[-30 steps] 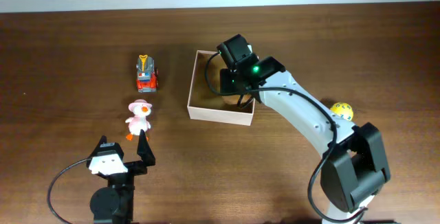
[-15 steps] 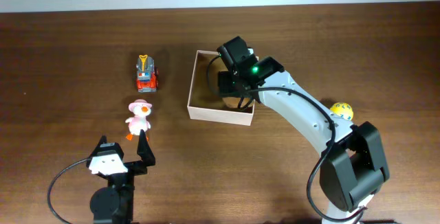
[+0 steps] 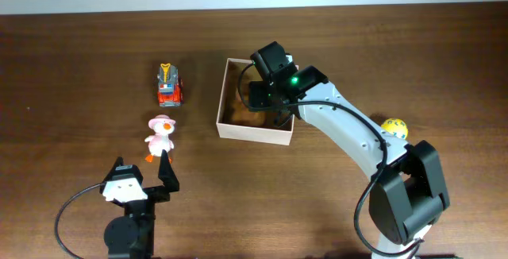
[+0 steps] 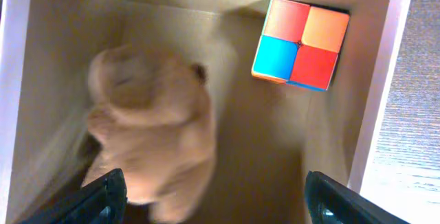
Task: Pack container
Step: 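Lower the capybara into the box beside the cube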
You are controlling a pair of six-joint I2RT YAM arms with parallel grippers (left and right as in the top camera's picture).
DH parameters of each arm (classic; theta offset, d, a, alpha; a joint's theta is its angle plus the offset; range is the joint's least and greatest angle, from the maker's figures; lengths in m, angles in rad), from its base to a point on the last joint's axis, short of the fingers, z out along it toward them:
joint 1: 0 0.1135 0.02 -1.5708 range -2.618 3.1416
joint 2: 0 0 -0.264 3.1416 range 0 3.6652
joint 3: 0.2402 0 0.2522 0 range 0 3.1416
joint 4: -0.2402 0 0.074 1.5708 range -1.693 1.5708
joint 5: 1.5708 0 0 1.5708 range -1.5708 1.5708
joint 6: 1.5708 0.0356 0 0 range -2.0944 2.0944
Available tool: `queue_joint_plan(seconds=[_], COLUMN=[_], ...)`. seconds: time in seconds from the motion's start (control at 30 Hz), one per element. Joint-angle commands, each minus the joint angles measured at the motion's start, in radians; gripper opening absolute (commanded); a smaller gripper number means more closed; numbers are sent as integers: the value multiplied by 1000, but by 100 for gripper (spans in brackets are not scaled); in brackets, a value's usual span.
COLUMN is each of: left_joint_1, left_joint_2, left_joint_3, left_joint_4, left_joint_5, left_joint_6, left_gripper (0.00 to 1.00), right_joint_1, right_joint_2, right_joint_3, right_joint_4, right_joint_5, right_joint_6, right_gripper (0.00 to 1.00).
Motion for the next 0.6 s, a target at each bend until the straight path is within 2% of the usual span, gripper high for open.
queue_joint_plan(seconds=[0.0,0.43,0.57], left_joint_1=[2,2,2], left_joint_2=[-5,-5,-5], left_joint_3=[-5,-5,-5], left_joint_4=[2,2,2], left_joint_5=[11,11,11], left_joint_6=[16,16,16], left_gripper=[99,99,99], right_joint_1=[6,6,7], right_joint_2=[1,1,2], right_joint_3=[-3,2,1], right_joint_4=[19,98,105], right_joint_5=[-16,-200,-246], right_joint_6=[-46,-225,-348], right_gripper=[86,86,86])
